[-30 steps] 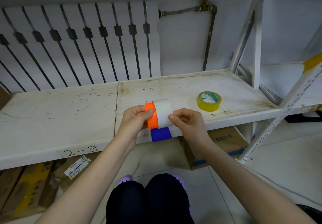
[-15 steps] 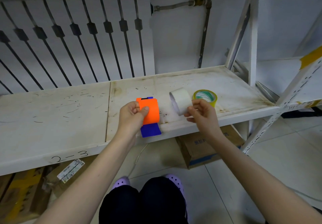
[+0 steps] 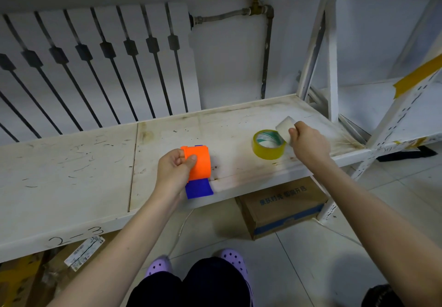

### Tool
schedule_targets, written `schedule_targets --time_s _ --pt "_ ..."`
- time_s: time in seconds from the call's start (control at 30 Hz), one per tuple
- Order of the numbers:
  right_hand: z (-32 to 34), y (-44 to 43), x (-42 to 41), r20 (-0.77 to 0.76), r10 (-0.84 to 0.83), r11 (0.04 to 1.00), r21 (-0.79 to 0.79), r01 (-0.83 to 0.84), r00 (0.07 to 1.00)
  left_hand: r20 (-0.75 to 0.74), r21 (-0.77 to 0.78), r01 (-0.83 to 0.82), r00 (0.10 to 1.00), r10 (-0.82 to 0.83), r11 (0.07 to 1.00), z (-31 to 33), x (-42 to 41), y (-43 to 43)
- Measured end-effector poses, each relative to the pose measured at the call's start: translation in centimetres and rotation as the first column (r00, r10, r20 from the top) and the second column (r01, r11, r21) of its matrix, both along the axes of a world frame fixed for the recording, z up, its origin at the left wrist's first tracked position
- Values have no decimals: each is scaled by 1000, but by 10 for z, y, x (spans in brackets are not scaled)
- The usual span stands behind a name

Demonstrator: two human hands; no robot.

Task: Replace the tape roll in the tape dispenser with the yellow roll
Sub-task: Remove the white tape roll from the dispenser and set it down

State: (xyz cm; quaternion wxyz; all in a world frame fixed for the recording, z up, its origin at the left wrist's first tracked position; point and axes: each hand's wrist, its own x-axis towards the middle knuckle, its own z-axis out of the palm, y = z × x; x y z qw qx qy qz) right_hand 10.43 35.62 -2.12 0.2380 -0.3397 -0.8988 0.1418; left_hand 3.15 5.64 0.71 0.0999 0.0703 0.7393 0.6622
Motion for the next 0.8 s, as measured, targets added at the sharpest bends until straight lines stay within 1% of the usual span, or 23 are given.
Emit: schedule_targets --time_s 0.07,0.13,0.37,0.43,0.53,0.6,0.7,0.77,0.8 --pt "-5 11 -6 83 36 999 32 -39 996 4 2 -12 1000 12 1000 0 -4 2" --pt "-11 19 -8 115 84 996 29 -88 990 -3 -8 -15 1000 15 1000 0 -8 3" --pt "-22 38 -10 61 25 998 -54 -21 998 -10 -27 -31 999 30 999 0 -13 9" --pt "-23 43 -9 58 0 994 -105 6 998 2 -18 -37 999 37 999 1 -13 10" --pt "-25 45 -9 100 5 980 -198 15 995 9 -22 -43 999 43 999 0 -14 11" --pt "-28 44 -8 116 39 975 -220 -12 992 7 -32 -37 999 38 999 -1 -13 12" --pt "-33 40 -5 104 43 985 -170 -25 994 1 -30 -23 1000 23 999 0 -10 14" --pt "-28 30 -5 26 51 993 -112 -48 998 -6 -29 -17 1000 17 999 0 -9 15" --pt "-23 22 -7 -25 82 994 -73 -83 996 -9 -26 -14 1000 14 1000 0 -8 16"
